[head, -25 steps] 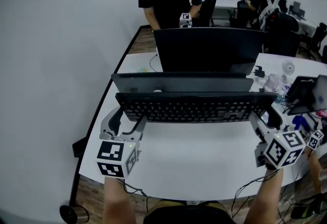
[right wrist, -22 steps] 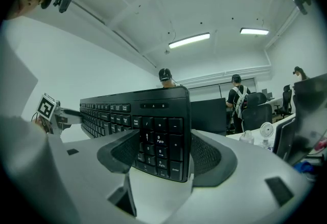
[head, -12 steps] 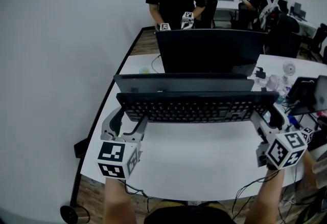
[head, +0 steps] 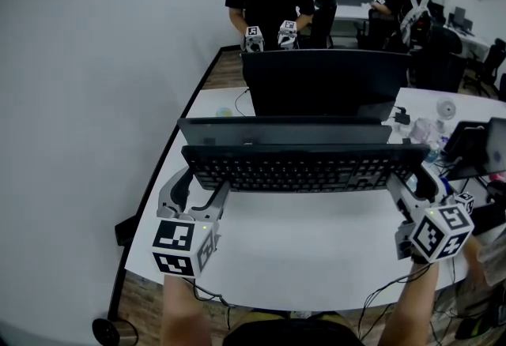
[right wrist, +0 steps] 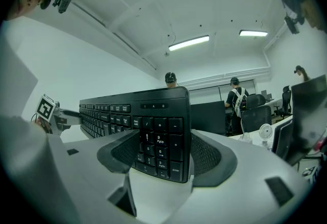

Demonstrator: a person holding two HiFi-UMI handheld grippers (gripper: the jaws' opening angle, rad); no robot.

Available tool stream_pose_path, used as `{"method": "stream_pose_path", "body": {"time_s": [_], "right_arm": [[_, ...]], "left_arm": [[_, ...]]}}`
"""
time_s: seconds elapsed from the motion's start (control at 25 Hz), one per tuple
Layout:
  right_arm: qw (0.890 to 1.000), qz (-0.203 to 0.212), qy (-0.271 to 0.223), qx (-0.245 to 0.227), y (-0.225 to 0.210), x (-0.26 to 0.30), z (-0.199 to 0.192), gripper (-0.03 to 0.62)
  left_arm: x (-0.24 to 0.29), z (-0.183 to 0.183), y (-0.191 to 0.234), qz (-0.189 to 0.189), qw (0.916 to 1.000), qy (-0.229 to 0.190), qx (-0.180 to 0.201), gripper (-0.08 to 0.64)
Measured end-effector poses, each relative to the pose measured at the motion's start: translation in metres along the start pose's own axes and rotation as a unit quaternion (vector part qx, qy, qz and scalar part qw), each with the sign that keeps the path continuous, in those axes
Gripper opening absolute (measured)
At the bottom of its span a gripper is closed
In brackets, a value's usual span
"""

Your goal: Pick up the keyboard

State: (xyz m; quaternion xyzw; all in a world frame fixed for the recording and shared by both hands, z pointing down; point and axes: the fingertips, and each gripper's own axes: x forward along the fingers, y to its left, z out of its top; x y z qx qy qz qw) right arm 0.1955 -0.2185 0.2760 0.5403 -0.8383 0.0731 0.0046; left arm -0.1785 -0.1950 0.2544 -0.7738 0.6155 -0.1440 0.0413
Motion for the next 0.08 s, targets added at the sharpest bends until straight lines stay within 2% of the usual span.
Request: {"method": "stream_pose_path", "body": {"time_s": [0.08], "right_arm": [[1.000,-0.001,0.000,0.001,-0.0061,0.0069,-0.0117,0.311]], "left_arm": [[0.0097,-0.0107,-0.0030,-0.001,1.0000,0.000,0.000,0.295]]}}
